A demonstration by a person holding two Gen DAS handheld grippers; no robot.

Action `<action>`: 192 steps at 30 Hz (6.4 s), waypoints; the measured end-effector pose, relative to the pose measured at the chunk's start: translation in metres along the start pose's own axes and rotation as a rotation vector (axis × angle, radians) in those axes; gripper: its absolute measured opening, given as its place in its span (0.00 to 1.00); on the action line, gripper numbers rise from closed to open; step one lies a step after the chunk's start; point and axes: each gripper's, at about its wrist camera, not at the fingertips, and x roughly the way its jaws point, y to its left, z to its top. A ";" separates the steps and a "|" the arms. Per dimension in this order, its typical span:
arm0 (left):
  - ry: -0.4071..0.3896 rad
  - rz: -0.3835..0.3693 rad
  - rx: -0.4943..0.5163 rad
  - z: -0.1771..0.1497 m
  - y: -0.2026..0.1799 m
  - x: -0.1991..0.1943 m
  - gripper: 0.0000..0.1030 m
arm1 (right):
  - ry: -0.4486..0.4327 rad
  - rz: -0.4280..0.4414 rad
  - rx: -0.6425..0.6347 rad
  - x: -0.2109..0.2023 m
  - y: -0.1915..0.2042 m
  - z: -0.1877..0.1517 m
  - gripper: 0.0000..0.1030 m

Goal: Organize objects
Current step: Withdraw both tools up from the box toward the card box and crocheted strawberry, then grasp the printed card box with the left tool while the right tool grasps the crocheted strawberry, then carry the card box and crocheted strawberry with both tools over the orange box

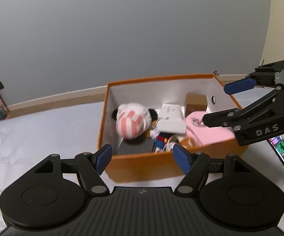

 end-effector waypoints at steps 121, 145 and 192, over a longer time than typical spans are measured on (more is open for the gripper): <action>0.102 0.054 -0.117 -0.196 0.000 -0.011 0.65 | 0.036 0.144 0.057 0.036 0.080 -0.168 0.50; 0.042 0.022 -0.114 -0.178 -0.007 -0.027 0.65 | -0.006 0.141 0.122 0.018 0.064 -0.170 0.46; -0.148 -0.001 0.013 0.026 -0.018 0.055 0.65 | -0.221 -0.125 0.230 0.017 -0.067 -0.044 0.46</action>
